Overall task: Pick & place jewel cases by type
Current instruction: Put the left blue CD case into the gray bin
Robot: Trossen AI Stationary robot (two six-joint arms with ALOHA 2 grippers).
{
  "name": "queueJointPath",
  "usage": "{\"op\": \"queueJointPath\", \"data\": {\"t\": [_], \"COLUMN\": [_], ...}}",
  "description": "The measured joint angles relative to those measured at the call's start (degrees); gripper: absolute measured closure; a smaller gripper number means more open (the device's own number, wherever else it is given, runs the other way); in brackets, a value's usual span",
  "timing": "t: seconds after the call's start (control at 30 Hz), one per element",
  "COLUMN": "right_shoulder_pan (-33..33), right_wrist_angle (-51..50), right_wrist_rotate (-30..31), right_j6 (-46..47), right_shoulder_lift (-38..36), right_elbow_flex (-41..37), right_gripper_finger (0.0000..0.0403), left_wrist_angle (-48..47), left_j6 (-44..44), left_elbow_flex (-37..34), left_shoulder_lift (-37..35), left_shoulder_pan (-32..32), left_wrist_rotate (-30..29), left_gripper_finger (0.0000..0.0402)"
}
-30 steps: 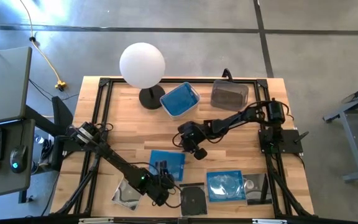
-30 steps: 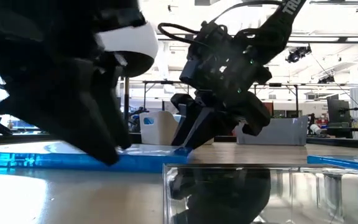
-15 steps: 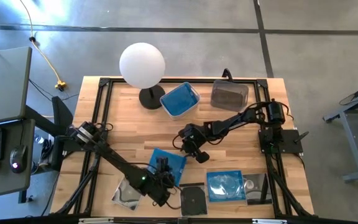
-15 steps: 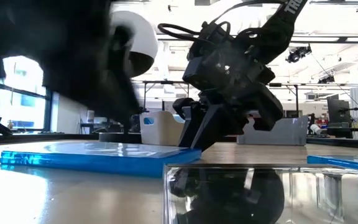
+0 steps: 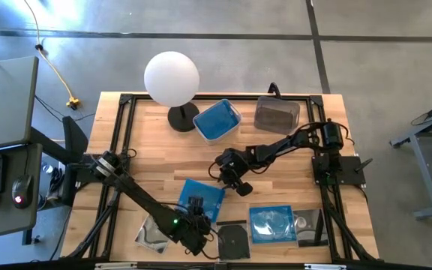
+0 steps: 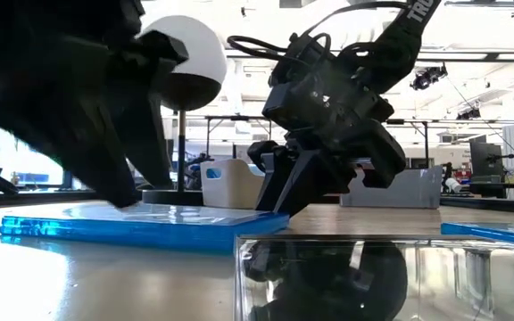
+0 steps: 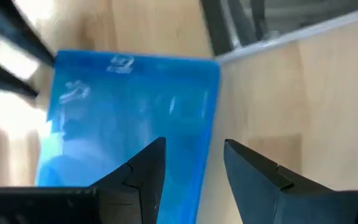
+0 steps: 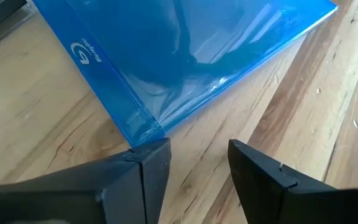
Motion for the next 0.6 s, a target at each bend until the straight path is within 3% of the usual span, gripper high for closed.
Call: {"op": "queueJointPath", "data": {"t": [0.1,0.27,0.6], "right_shoulder_pan": [0.0,0.0,0.0], "right_wrist_angle": [0.6,1.4,1.8], "right_wrist_rotate": [0.2,-0.3,-5.5], "right_j6": [0.0,0.1,2.8], "right_shoulder_lift": [0.0,0.0,0.2], "right_elbow_flex": [0.0,0.0,0.0], "right_gripper_finger": [0.0245,0.0245,0.0245], "left_wrist_angle": [-1.2,-3.3,-6.8], "left_j6": [-0.1,-0.1,3.8], "left_elbow_flex": [0.1,0.0,0.1], "left_shoulder_lift": [1.3,2.4,2.3], "left_shoulder_pan": [-0.3,-0.7,-0.3], "left_wrist_rotate": [-0.2,-6.3,-9.4], "left_gripper_finger": [0.0243,0.0243,0.0243]}}
